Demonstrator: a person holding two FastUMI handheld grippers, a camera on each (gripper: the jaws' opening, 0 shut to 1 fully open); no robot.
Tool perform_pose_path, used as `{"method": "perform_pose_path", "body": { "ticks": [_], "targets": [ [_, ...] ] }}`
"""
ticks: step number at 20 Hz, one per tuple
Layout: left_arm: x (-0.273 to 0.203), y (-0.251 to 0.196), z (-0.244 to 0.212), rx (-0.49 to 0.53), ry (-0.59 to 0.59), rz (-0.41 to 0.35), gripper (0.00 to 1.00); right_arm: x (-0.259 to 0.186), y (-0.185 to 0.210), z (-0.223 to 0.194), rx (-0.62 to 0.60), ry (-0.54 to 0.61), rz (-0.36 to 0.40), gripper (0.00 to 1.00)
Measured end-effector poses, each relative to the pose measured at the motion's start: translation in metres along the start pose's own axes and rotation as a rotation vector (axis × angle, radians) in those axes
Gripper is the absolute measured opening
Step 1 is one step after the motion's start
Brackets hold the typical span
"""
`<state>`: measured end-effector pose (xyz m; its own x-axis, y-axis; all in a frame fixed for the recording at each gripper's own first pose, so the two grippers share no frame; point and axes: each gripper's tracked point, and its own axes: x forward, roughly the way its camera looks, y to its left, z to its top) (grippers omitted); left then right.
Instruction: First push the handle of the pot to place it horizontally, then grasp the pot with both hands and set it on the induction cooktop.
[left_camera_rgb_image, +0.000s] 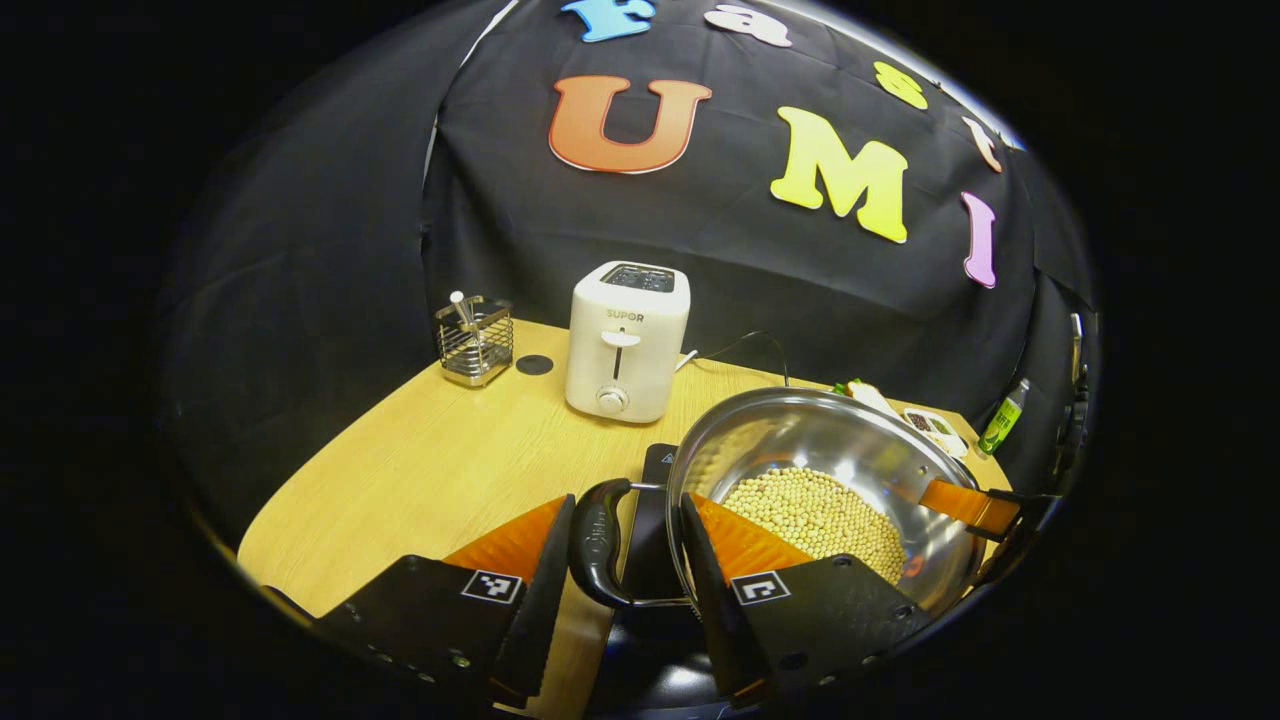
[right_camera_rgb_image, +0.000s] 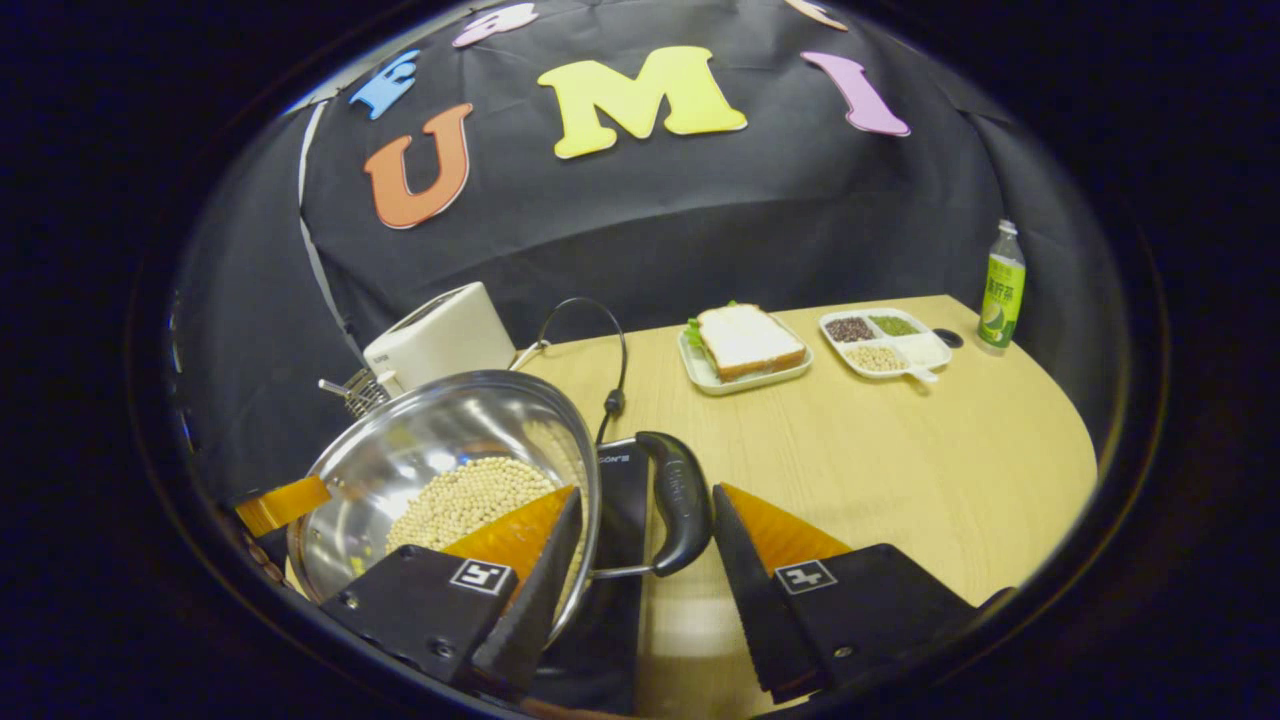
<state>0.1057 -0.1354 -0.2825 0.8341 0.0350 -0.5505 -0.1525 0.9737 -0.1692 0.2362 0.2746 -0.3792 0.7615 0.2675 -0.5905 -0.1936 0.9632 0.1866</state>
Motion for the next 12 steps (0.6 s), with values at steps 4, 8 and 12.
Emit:
{"method": "perform_pose_path", "body": {
  "ticks": [4,8,12],
  "targets": [
    [0.000,0.005,0.000,-0.018,-0.002,0.013,0.78,-0.007,-0.008,0.002,-0.001,-0.015,-0.021,0.99],
    [-0.012,0.003,0.004,-0.023,-0.023,0.008,0.84,-0.032,-0.007,0.021,-0.024,-0.087,-0.018,0.97],
    [-0.039,-0.001,0.022,-0.010,-0.097,0.030,0.93,-0.069,-0.003,0.033,-0.045,-0.146,-0.007,0.95]
  ]
}}
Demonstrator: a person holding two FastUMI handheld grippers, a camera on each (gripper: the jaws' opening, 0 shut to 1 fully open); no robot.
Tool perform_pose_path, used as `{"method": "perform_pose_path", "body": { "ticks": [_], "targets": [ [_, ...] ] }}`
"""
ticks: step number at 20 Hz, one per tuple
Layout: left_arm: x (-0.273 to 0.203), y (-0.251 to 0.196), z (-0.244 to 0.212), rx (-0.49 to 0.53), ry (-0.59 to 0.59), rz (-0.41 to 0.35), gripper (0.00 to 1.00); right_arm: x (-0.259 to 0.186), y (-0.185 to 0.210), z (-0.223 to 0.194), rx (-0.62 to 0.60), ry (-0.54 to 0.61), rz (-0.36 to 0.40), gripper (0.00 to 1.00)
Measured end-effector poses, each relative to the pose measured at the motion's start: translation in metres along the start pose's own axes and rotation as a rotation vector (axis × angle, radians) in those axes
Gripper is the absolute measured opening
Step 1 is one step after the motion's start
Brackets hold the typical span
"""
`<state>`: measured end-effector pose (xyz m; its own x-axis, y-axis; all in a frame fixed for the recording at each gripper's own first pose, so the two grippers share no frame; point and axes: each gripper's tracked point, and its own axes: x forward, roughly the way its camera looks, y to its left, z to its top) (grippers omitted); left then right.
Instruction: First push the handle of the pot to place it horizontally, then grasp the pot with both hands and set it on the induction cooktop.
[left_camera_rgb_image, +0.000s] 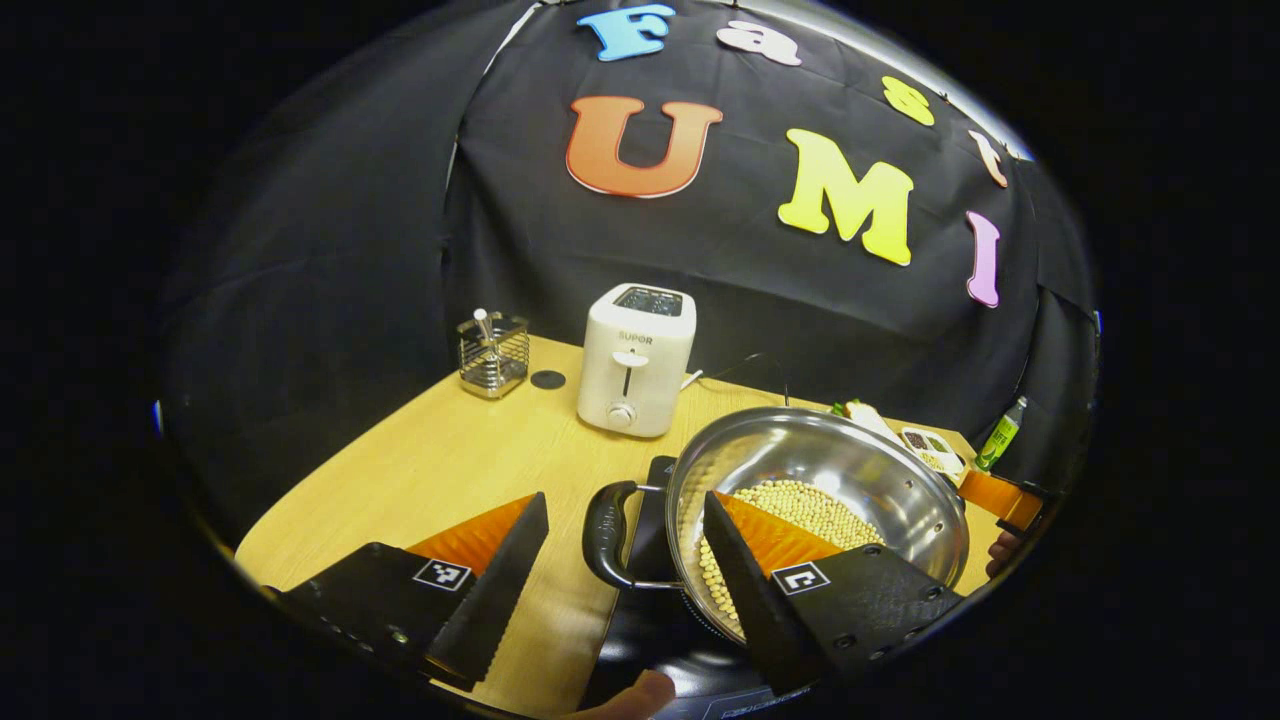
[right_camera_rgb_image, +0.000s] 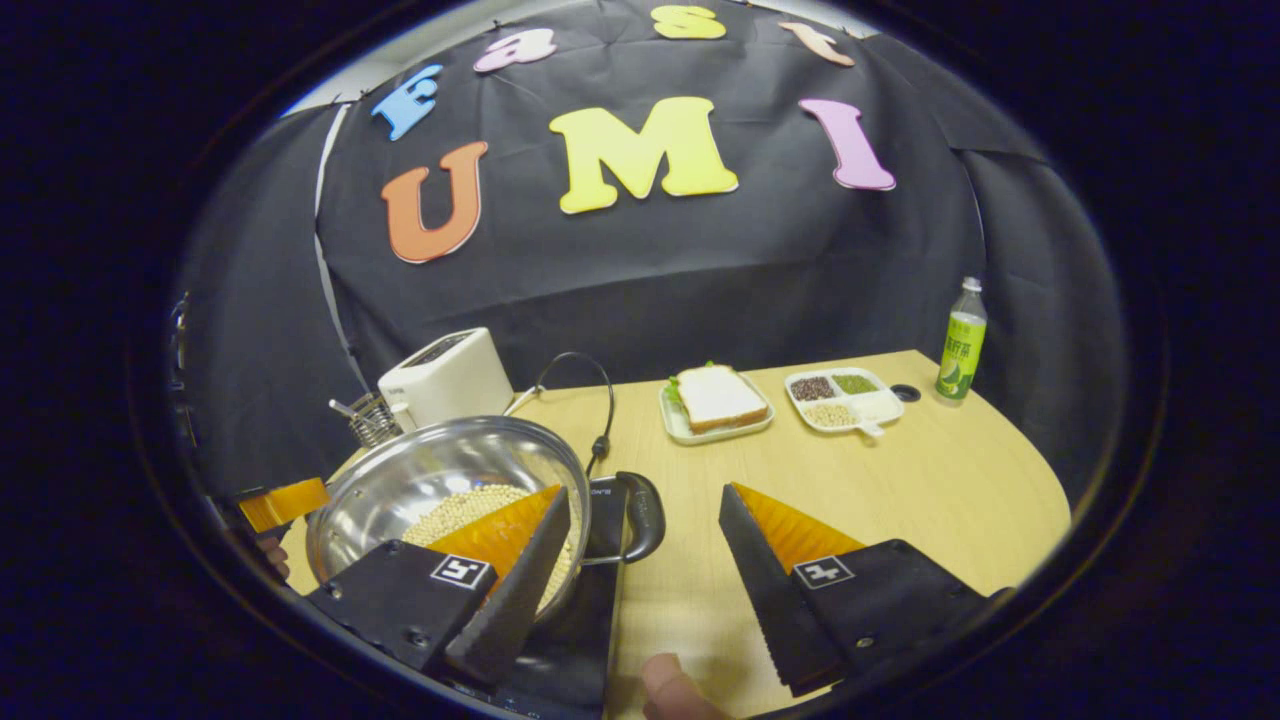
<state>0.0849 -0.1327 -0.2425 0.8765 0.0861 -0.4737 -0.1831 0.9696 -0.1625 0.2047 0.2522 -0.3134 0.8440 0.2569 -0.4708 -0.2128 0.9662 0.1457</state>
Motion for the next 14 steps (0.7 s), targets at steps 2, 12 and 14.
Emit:
{"method": "perform_pose_path", "body": {
  "ticks": [2,12,14],
  "targets": [
    [-0.018,-0.009,0.005,-0.002,-0.019,-0.012,0.94,-0.023,-0.004,0.003,-0.010,-0.019,-0.003,0.95],
    [-0.132,-0.060,0.033,0.101,-0.190,-0.045,0.96,-0.166,-0.041,0.035,-0.066,-0.224,-0.089,0.98],
    [-0.158,-0.072,0.043,0.116,-0.227,-0.058,0.96,-0.198,-0.051,0.041,-0.042,-0.259,-0.120,0.98]
  ]
}}
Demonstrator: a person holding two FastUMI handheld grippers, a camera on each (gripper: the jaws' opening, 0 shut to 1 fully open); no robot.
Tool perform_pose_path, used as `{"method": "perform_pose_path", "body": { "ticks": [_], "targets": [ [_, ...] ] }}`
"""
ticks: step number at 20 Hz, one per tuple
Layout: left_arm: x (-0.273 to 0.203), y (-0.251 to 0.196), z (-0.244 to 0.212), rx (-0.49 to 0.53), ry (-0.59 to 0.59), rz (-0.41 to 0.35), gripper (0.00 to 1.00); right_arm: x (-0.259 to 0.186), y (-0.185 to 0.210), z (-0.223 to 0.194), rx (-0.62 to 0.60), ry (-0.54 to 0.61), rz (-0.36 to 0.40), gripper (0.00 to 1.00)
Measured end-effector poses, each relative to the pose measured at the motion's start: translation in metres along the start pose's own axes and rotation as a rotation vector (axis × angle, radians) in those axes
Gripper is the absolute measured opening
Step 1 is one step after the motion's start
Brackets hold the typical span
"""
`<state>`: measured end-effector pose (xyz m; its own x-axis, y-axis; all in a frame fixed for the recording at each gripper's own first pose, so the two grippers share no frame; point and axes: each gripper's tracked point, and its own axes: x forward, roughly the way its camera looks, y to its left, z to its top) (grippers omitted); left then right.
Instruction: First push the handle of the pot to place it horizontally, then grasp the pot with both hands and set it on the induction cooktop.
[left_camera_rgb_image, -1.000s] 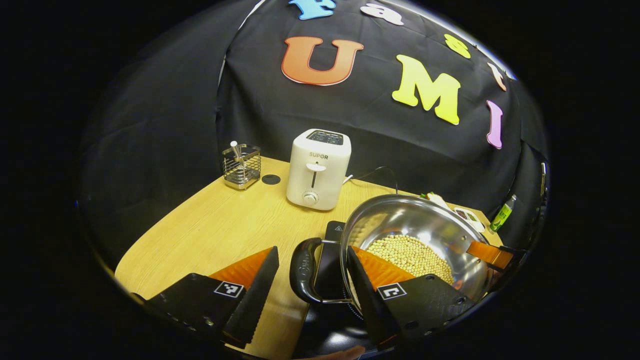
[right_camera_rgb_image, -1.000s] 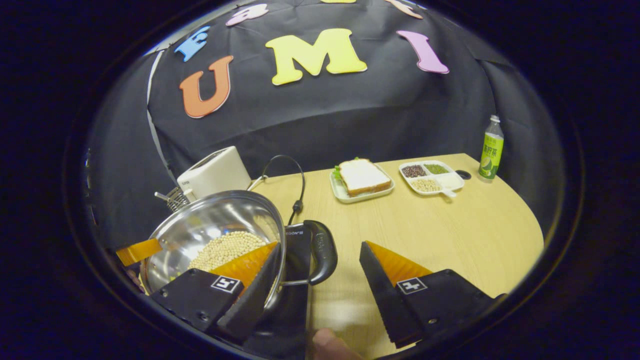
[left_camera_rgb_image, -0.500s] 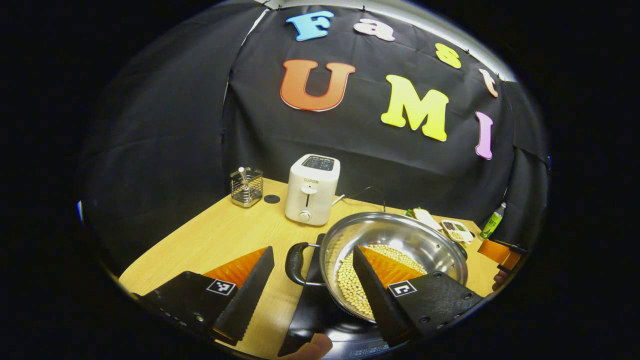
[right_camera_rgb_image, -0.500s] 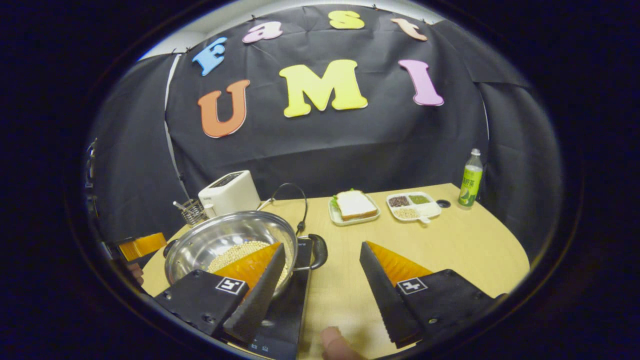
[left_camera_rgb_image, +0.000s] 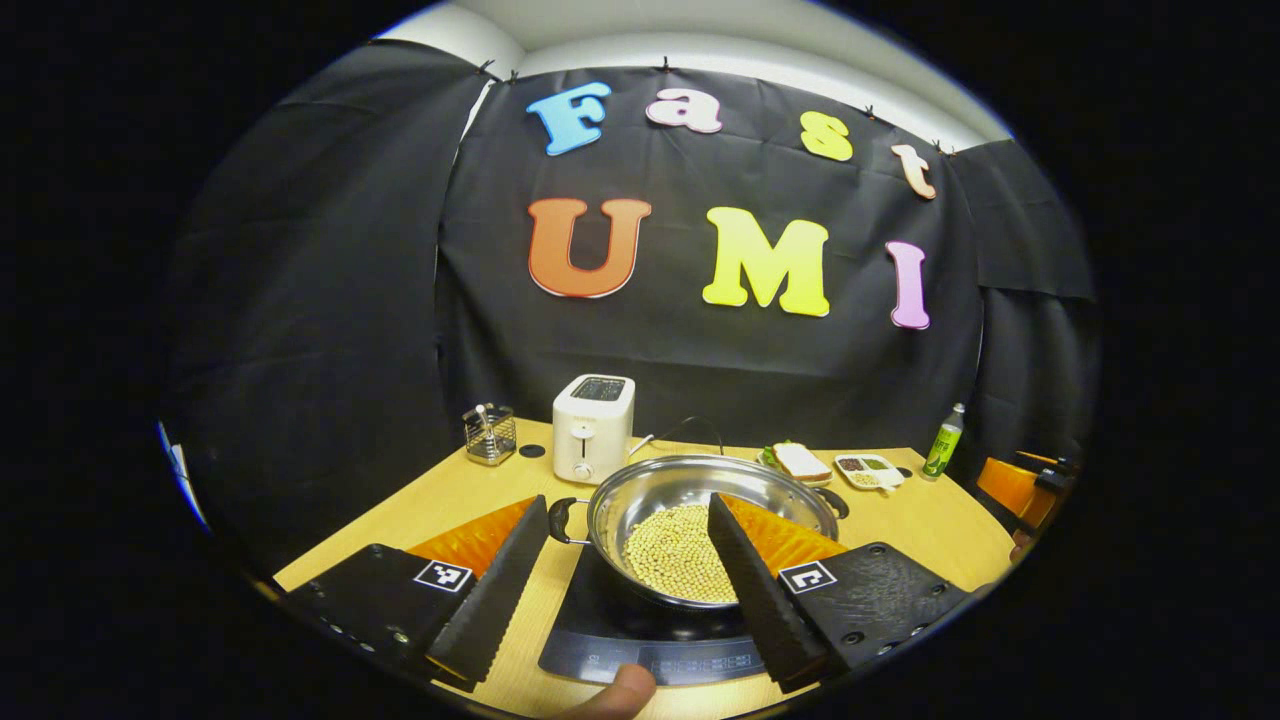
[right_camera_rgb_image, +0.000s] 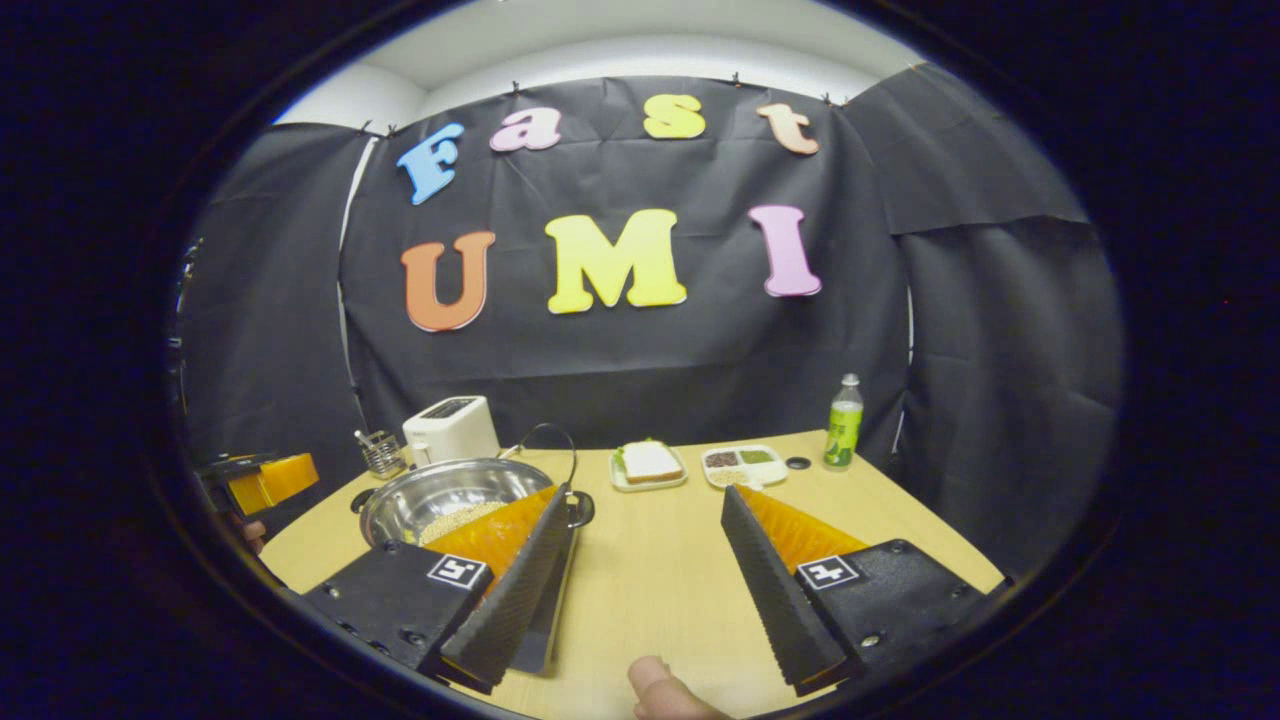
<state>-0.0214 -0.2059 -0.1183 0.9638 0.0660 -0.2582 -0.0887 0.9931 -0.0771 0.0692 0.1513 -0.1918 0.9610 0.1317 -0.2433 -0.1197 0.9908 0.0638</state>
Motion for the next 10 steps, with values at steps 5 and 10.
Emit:
{"method": "perform_pose_path", "body": {
  "ticks": [5,10],
  "targets": [
    [-0.054,-0.029,0.041,0.042,-0.077,-0.038,0.95,-0.058,-0.025,0.044,-0.010,-0.084,-0.025,0.96],
    [-0.107,-0.047,0.083,0.037,-0.171,-0.037,0.95,-0.110,-0.041,0.085,-0.013,-0.191,-0.023,0.96]
  ]
}}
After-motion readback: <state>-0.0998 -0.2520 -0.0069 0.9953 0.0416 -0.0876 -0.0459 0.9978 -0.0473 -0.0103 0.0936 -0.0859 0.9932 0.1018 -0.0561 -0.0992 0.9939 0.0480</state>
